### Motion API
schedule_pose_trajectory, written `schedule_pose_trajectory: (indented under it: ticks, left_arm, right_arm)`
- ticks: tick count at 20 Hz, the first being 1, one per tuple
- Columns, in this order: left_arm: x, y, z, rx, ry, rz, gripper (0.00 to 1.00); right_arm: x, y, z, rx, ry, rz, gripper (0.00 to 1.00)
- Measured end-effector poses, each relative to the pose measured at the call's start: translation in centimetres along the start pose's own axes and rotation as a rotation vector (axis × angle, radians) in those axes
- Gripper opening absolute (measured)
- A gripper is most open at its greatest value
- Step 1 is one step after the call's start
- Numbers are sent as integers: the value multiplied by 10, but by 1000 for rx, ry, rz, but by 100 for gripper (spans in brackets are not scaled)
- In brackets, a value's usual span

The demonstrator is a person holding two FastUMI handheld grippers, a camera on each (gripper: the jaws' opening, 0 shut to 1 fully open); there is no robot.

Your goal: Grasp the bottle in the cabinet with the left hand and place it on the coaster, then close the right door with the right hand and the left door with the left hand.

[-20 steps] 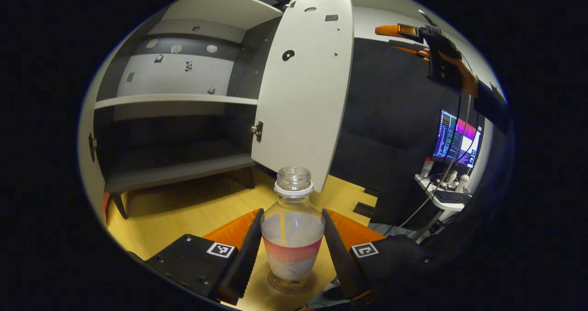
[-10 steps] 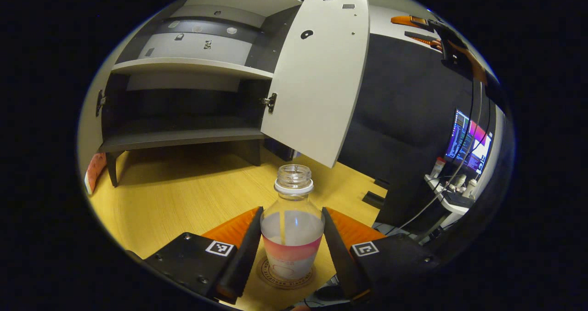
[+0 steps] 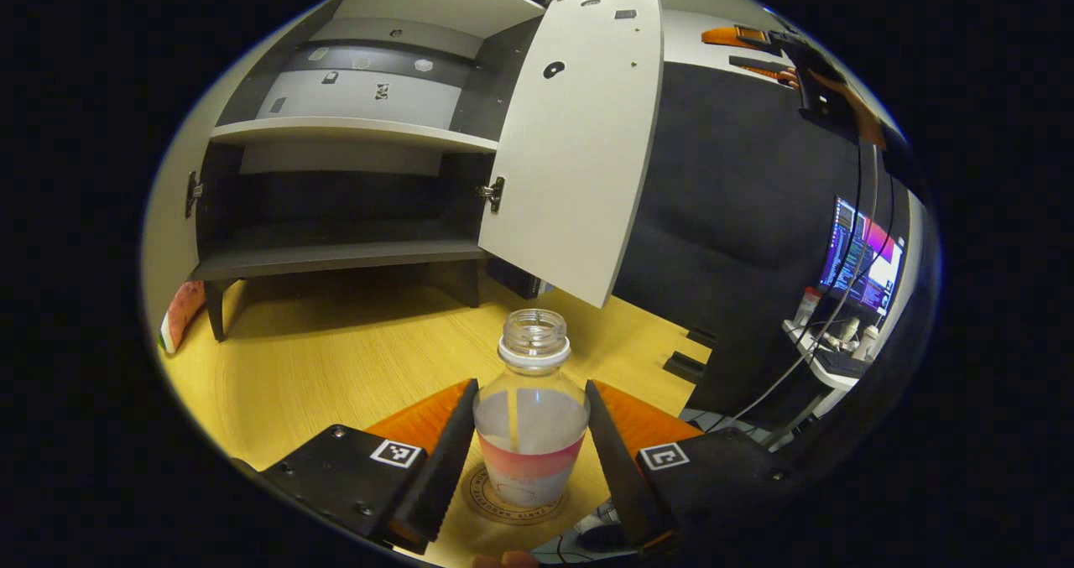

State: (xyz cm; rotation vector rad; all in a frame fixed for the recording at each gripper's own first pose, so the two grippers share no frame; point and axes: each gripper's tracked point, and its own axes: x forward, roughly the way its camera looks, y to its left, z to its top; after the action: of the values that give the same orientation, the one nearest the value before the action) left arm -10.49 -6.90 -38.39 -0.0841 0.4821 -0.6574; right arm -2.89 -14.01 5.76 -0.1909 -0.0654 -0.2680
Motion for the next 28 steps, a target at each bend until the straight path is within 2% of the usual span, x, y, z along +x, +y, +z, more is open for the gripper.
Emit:
schedule_pose_trajectory:
  ticks: [1, 2, 3, 4, 5, 6, 8, 9, 10, 18, 22, 28]
  left_arm:
    - [-1, -2, 1, -6, 1, 2, 80]
    - [-1, -3, 1, -11, 1, 6, 80]
    - [-2, -4, 3, -11, 0, 10, 81]
    - [-3, -6, 5, -11, -5, 10, 81]
    - [-4, -8, 9, -10, -11, 7, 81]
    - [-4, -10, 13, -9, -19, 4, 81]
    - [-5, -12, 18, -3, -21, 2, 81]
    - [-5, -13, 21, 4, -21, 5, 81]
    - [-6, -14, 23, 11, -23, 7, 81]
    - [-15, -25, 52, 8, -54, 11, 81]
    - [-22, -30, 89, 15, -112, 17, 81]
    - [-30, -15, 163, 74, -196, 122, 81]
  right_arm:
    - [0, 0, 0, 1, 2, 1, 99]
    - [0, 0, -1, 3, 2, 3, 93]
    - [-1, -1, -1, 4, 2, 3, 96]
    - [-1, -1, -2, 4, 3, 2, 93]
    - [-2, -2, -3, 3, 5, 1, 96]
    - [-3, -2, -3, 3, 7, 0, 93]
    - [-5, -3, -5, 4, 11, -1, 96]
    - [-6, -4, -7, 5, 12, -1, 93]
    - [-6, -4, -8, 6, 16, 0, 96]
    - [0, 0, -18, 34, 31, 21, 96]
    - [6, 3, -22, 56, 30, 34, 96]
    - [15, 5, -31, 97, 34, 48, 96]
